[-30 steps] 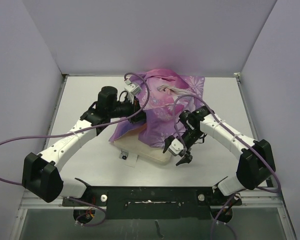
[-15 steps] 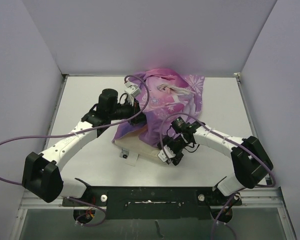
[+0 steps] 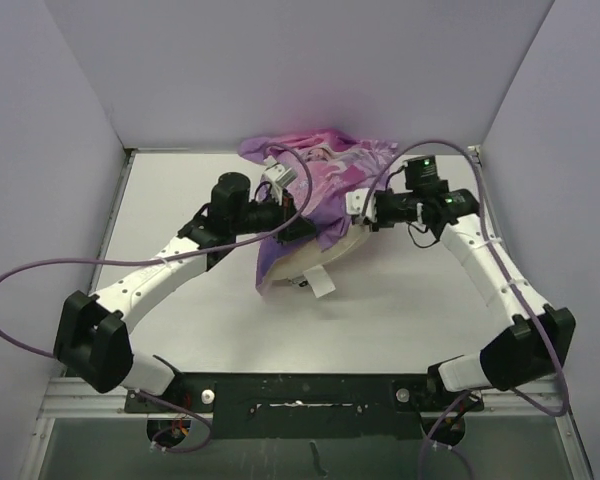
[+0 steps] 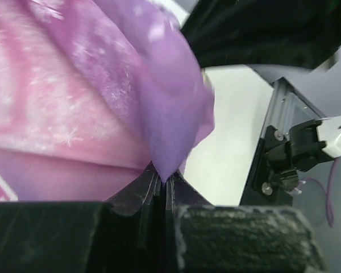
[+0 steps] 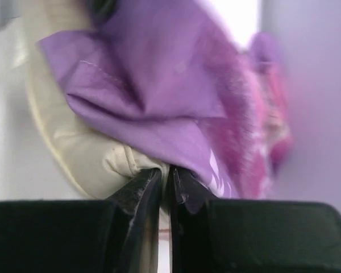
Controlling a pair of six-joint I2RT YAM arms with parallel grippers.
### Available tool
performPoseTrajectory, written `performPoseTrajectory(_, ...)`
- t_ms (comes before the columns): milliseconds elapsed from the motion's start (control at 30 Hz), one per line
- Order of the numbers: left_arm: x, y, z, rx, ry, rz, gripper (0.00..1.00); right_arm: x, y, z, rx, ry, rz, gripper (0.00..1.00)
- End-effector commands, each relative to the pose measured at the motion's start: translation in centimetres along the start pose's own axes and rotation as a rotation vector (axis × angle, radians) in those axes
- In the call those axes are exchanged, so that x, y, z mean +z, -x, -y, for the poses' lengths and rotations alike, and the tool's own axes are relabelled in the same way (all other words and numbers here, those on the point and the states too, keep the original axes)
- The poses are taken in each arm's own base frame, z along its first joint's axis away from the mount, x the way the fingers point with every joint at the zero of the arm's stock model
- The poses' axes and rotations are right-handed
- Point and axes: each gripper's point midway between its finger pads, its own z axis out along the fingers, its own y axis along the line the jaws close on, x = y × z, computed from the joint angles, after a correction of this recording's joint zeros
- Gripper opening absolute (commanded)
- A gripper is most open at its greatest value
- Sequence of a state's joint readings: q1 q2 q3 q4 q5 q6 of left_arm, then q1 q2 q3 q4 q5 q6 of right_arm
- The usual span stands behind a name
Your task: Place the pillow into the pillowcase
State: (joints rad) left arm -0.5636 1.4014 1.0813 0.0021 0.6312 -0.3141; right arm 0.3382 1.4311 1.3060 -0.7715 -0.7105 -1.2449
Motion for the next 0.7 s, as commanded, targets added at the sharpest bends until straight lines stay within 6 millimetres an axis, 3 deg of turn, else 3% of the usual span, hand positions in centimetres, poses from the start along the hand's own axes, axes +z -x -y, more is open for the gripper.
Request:
performPoseTrajectory(0,3.0,6.2,8.2,0.13,-0.256,0.134,0.0,-8.8,9.6,8.7,-0.148,-0.355,0.152,0.0)
performPoseTrajectory(133,5.4,11.1,13.8,0.214,-0.423,0.239,0.0,-14.1,13.7,14.3,-0.216,-0.596,0.18,0.0)
performPoseTrajectory(233,5.4,15.8,17.3,0.276,-0.493,0.346,0.0,-18.3,16.1,17.6,-0.291,-0.773,0.189,0.0)
performPoseTrajectory(333,4.2,19.4,19.8,0.305,-0.533,0.448,0.0,-21.7,18.7,19.6,-0.375,-0.905,0.215,0.0)
performPoseTrajectory(433,2.6,21.7,21.1,0.296,-0.554,0.539,0.0,-24.2,21.5,20.7,-0.458,-1.0,0.275,0.0)
performPoseTrajectory(533,0.7,23.0,21.3,0.268,-0.555,0.604,0.0,-24.5,24.3,21.0,-0.482,-1.004,0.381,0.0)
performPoseTrajectory(667,-3.0,23.5,20.8,0.223,-0.542,0.693,0.0,-19.5,27.2,19.2,-0.51,-0.868,0.486,0.0)
